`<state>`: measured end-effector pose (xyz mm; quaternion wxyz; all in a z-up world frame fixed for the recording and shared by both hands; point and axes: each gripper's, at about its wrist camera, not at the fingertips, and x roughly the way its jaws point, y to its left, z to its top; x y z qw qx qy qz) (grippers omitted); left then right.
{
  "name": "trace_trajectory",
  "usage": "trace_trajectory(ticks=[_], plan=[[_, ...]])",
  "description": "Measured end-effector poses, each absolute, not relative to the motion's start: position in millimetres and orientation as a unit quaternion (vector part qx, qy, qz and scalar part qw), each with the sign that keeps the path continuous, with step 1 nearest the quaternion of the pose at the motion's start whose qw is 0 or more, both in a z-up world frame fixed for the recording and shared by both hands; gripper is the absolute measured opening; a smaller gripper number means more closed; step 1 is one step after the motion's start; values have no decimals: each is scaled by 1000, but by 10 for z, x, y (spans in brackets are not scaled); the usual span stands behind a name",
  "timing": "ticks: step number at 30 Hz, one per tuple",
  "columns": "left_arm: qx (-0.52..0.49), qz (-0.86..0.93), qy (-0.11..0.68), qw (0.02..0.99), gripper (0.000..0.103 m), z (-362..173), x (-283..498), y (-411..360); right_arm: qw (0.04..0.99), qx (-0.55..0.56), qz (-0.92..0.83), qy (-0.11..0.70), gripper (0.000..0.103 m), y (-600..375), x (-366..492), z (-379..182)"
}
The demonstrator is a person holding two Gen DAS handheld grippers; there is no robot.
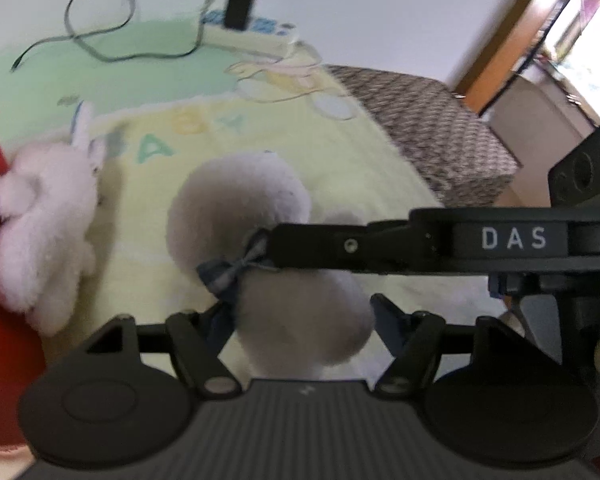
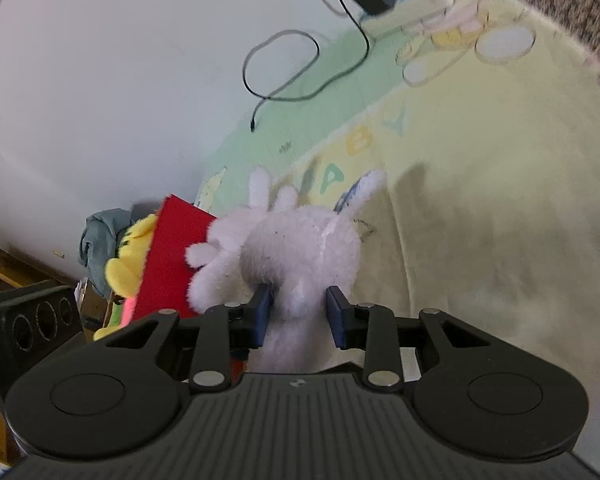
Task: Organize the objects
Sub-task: 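Grasp the white bunny with the right gripper and lift it, then carry the white bunny over the red box with the right gripper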
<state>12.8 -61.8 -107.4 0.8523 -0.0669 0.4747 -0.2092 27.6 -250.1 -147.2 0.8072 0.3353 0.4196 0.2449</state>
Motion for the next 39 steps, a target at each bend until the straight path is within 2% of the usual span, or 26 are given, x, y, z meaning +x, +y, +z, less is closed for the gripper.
trace_trajectory(ticks=[8, 22, 30, 39], plan=[[-75, -239, 415, 875, 72, -554, -144, -390, 843, 325, 249, 348, 33, -2343, 14, -976], [-90, -195, 301, 929, 72, 213, -635, 969, 858, 289, 333, 263, 33, -1107, -23, -261], [-102, -143, 308, 935, 72, 100, -717, 1791, 844, 261, 376, 278, 33, -196, 225, -339], [-122, -116, 355, 920, 72, -336, -582, 2406, 838, 223, 378, 324, 33, 516, 306, -600]])
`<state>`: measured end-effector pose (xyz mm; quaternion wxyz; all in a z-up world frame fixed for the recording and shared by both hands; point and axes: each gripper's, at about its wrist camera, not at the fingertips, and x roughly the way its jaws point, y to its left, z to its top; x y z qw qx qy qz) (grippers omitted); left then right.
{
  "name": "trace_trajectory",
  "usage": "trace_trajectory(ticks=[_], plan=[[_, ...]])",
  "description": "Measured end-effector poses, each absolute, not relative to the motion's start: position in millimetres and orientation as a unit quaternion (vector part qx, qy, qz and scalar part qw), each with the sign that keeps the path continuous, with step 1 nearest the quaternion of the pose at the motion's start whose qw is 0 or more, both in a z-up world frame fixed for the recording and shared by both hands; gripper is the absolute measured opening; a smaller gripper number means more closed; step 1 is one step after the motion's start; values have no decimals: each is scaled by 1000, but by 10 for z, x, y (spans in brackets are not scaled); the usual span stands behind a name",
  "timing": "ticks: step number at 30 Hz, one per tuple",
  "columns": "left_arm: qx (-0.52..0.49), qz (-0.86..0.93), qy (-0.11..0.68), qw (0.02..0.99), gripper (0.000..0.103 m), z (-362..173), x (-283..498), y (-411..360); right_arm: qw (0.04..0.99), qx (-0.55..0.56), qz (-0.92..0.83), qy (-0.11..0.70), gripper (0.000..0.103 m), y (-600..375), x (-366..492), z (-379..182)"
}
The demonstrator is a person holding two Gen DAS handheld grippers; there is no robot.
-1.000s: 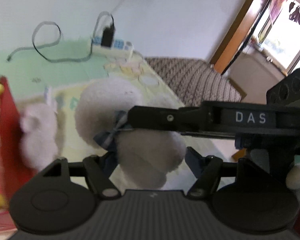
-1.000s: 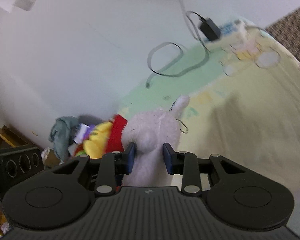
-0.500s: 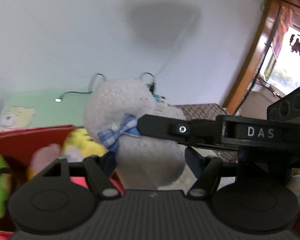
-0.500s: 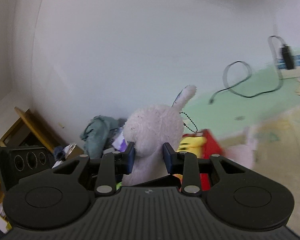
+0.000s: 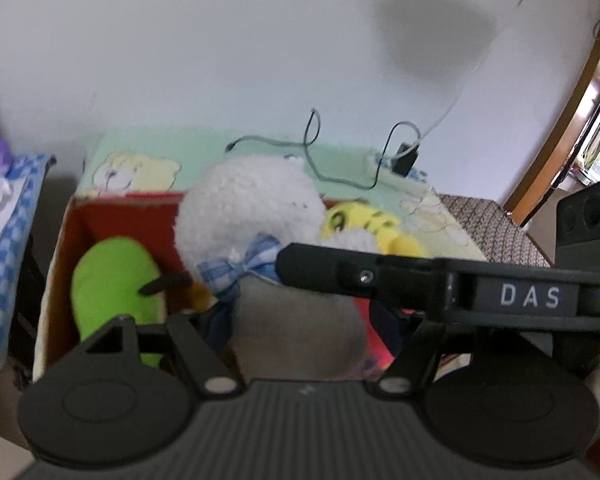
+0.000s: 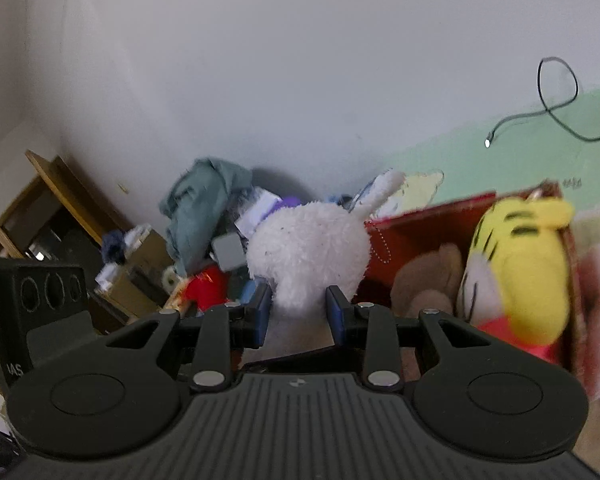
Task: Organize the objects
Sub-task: 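Carry the white bunny over the red box with the right gripper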
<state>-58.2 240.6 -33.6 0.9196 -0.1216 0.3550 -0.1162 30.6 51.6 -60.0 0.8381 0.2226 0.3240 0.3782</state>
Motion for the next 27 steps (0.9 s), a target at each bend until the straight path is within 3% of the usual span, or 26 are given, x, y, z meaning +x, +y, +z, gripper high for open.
trace_trajectory(ticks=[11, 16, 19, 27], plan=[[-83, -109, 397, 908, 74, -718, -472, 2507, 843, 178, 325, 390, 31, 780, 378, -879], [-73, -117, 400, 906, 80, -737, -492, 2515, 850, 159, 287, 413, 15, 734, 398, -942], [-73, -106, 401, 907, 85, -776, -487, 2565, 848, 162, 281, 419, 14, 726, 409, -960], [-74, -108, 403, 906, 82, -778, -494, 2586, 849, 196, 297, 390, 19, 731, 367, -727]])
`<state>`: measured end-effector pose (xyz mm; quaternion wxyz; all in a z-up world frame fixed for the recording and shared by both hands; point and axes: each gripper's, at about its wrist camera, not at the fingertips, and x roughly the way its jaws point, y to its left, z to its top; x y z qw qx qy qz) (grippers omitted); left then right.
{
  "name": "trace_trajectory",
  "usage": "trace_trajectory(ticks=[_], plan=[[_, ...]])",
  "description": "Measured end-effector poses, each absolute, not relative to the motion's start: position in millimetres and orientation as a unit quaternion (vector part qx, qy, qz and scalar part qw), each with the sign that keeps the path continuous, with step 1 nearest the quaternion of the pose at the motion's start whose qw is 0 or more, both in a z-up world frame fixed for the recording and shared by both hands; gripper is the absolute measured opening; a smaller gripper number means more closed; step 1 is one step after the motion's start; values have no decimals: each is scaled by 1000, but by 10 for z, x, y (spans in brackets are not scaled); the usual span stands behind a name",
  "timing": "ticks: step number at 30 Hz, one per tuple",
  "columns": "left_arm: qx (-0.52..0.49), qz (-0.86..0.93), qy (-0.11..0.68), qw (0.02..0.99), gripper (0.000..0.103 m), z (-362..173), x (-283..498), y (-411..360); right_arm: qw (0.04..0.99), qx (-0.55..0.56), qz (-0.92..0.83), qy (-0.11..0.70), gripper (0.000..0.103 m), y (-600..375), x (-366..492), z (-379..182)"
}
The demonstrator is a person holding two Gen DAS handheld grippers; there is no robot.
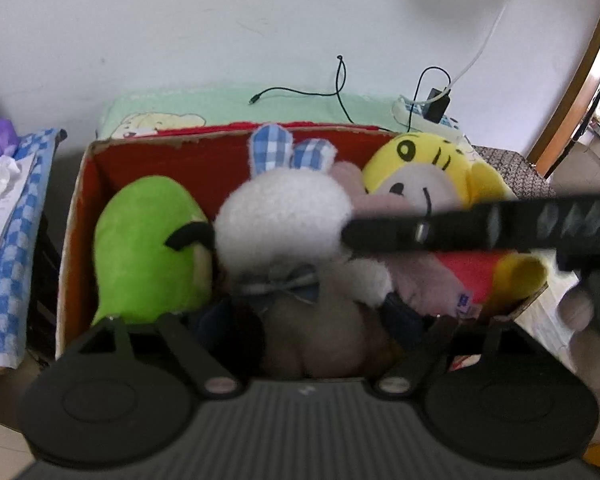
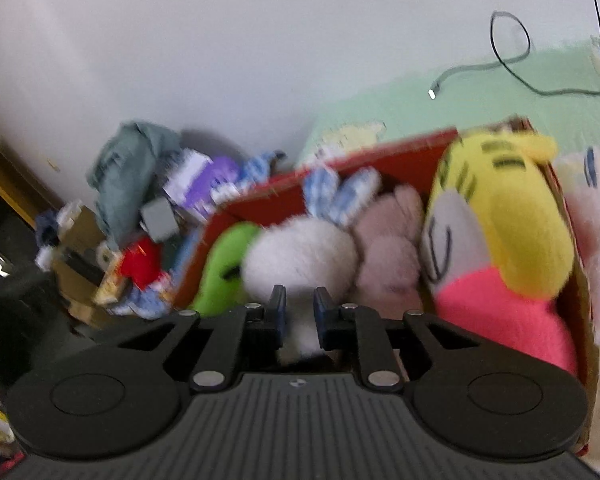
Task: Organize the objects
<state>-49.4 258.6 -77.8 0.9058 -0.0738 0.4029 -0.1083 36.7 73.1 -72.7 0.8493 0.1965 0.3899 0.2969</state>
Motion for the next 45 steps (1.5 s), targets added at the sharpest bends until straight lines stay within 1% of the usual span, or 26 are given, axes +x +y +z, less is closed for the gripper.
trace_trajectory(ticks=[4, 8, 10, 14, 17, 21, 26, 28, 29, 32, 34, 45], plan=[[-78, -108, 409, 903, 82, -801, -505, 2546, 852, 209, 316, 361, 19, 830, 437, -595], [-77, -104, 412, 902, 82, -814, -535, 2549, 847, 189, 328, 374, 18, 1050, 583, -641], [-79, -103, 413, 901, 82, -810, -538, 2570, 846, 182, 316, 390, 13, 1102, 645, -709], [-81, -104, 416, 900, 80, -806, -549, 2606, 842, 176, 290, 419, 0, 1108, 738, -881], [-78, -101, 420, 899, 80, -804, -530, 2594, 834, 206, 291, 422, 0, 1022, 750, -962], [-73, -98, 428, 896, 85, -800, -487, 2547, 834, 207, 292, 421, 0, 966, 726, -957], [-40, -78, 442, 893, 87, -798, -396, 2411, 830, 232, 287, 418, 0, 789, 643, -964], [-31, -71, 449, 890, 87, -796, -361, 2367, 834, 236, 277, 414, 14, 700, 602, -954], [-28, -68, 451, 889, 87, -800, -352, 2345, 837, 235, 271, 413, 15, 660, 581, -954], [-22, -58, 458, 887, 87, -797, -315, 2303, 835, 253, 269, 408, 15, 525, 521, -980], [-20, -54, 462, 885, 87, -849, -274, 2289, 838, 254, 264, 405, 12, 464, 483, -976], [-1, -19, 463, 886, 87, -739, -339, 2223, 841, 254, 270, 393, 8, 359, 384, -993]])
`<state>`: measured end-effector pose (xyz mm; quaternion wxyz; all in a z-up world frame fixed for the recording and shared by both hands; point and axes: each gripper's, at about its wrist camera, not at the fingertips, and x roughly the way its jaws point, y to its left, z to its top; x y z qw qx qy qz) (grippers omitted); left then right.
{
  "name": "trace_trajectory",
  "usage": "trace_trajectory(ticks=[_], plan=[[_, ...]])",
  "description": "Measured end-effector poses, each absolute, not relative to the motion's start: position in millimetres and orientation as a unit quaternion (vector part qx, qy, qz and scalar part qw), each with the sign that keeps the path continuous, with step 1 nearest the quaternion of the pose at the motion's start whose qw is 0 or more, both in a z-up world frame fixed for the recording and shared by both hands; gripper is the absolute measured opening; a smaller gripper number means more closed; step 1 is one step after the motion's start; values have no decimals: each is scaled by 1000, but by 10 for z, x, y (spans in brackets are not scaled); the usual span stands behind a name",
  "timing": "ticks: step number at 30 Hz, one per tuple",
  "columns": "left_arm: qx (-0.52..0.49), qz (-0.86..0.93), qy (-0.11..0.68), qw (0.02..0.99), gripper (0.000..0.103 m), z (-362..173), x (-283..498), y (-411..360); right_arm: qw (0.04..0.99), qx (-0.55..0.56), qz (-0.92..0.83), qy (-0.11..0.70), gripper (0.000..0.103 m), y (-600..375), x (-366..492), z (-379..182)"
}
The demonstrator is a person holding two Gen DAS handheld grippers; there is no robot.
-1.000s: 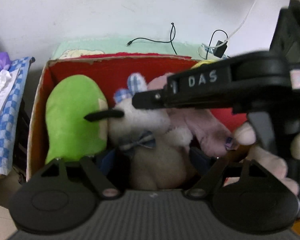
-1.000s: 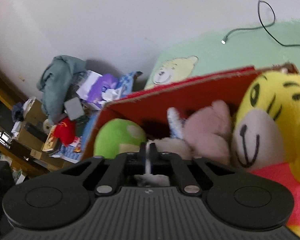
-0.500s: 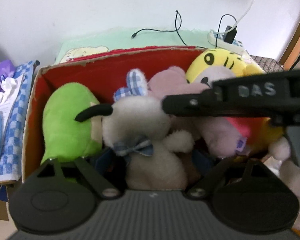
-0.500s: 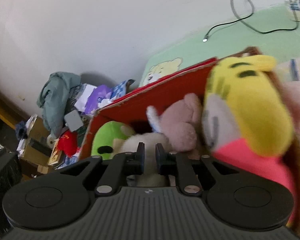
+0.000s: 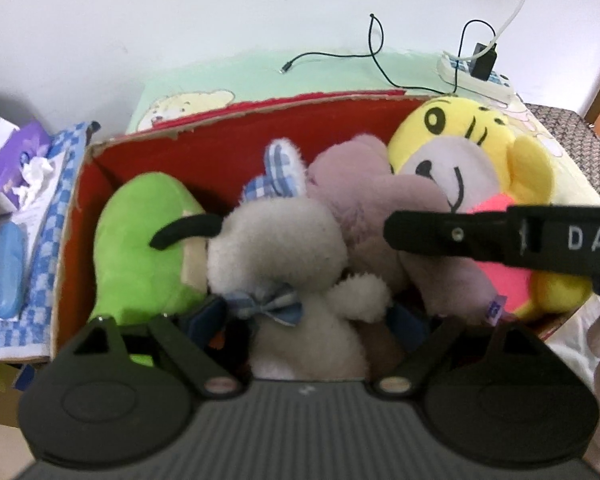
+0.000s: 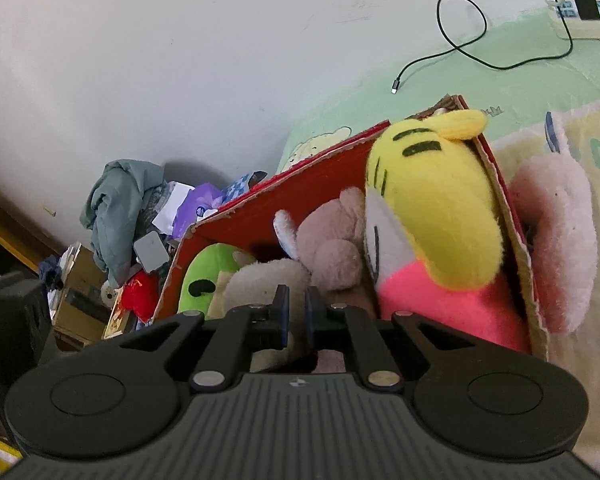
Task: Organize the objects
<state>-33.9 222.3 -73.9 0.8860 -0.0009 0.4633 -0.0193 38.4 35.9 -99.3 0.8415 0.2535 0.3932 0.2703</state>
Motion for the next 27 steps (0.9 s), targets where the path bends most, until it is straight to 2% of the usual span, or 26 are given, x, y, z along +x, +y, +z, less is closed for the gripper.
trace_trajectory(ticks=[20, 23, 27], plan=[[17, 20, 466, 884, 84, -729, -293, 2047, 853, 253, 260, 375, 9, 98, 247, -951], [13, 26, 462, 886, 79, -685, -309, 2045, 855, 252, 262, 370, 14, 71, 203, -927], [2, 28, 456, 890, 77, -601, -338, 2081, 859, 254, 259, 362, 16, 35, 151, -909]])
